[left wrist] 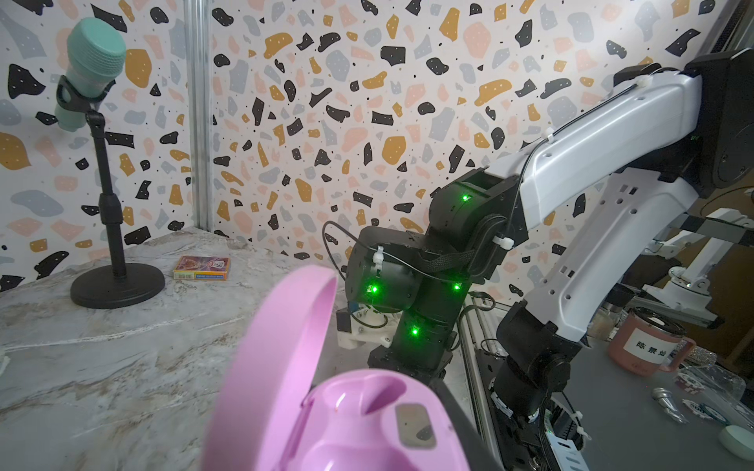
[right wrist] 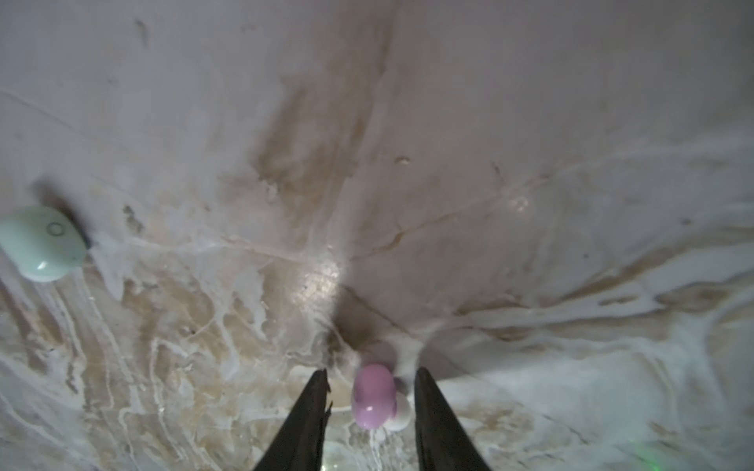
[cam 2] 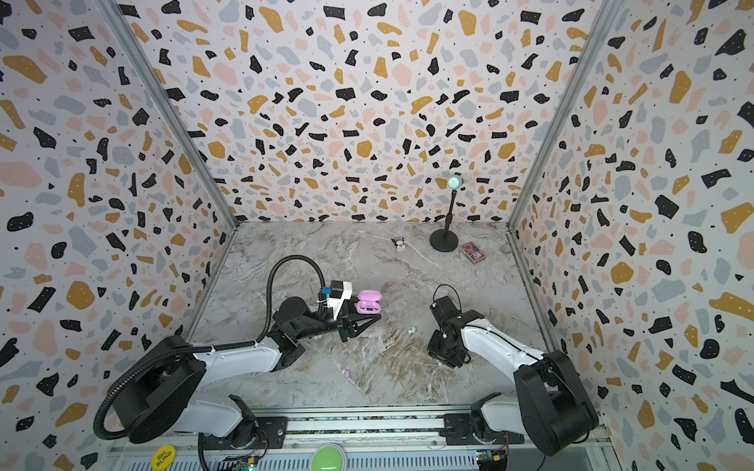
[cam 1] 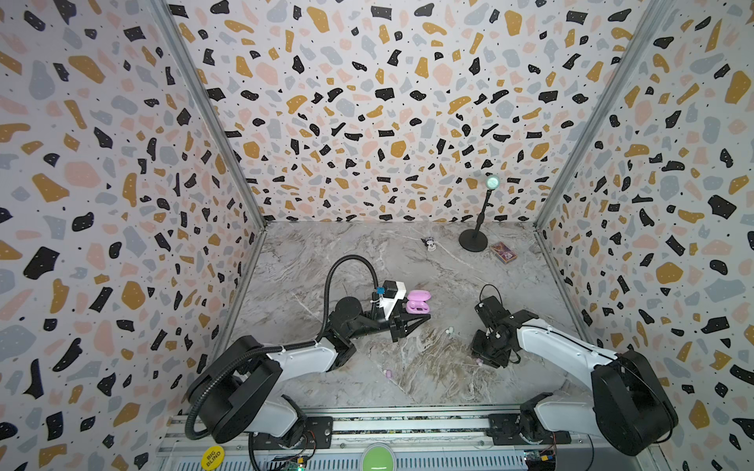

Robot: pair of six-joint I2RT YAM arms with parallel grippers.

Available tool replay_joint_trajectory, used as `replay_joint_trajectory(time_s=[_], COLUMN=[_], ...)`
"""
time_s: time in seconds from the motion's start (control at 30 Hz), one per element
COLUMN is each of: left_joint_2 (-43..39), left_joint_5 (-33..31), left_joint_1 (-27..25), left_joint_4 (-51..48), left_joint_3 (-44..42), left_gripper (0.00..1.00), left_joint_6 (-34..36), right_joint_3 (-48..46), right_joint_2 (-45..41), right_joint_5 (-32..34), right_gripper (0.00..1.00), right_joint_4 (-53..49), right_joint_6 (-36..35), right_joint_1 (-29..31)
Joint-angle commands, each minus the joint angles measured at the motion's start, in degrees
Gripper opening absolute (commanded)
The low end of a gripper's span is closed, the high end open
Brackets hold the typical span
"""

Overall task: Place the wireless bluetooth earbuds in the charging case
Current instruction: 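Lower the right gripper onto a pink earbud on the table and close, then lift the pink earbud with the right gripper toward the case in the left gripper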

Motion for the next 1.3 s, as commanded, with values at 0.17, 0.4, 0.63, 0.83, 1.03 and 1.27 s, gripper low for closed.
replay_joint_trajectory(time_s=[0.17,0.4,0.63,0.83,1.03,1.27], left_joint_2=[-2.3,-2.4,-2.1,-0.8,4.5,8.2], left_joint_5=[1.1,1.1,1.0,0.3,0.6,1.8], left_joint_1=[0.1,0.1,0.1,0.1,0.1,0.2], left_joint_4=[4.0,3.9,4.0,6.1,13.0,16.9], left_joint_3=[-0.7,-0.6,-0.3,1.3,5.1,8.1], left_gripper=[0.00,0.00,0.00,0.00,0.00,0.00], left_joint_6=[0.2,0.6,0.5,0.0,-3.5,-4.9], right_joint_3=[-1.1,-2.5,-2.4,2.8,11.6,24.5], right_joint_2=[0.5,-0.9,-3.8,-7.3,-9.8,-11.6], right_joint_5=[1.0,0.9,0.2,-1.1,-3.6,-10.1], right_gripper=[0.27,0.20,0.17,0.16,0.16,0.16], right_joint_4=[0.0,0.0,-0.1,-1.3,-2.1,-3.0], right_joint_6=[-0.2,0.0,-1.1,-5.1,-10.6,-18.7], right_joint_1=[-0.2,-0.2,-0.2,-0.3,-0.3,-0.4])
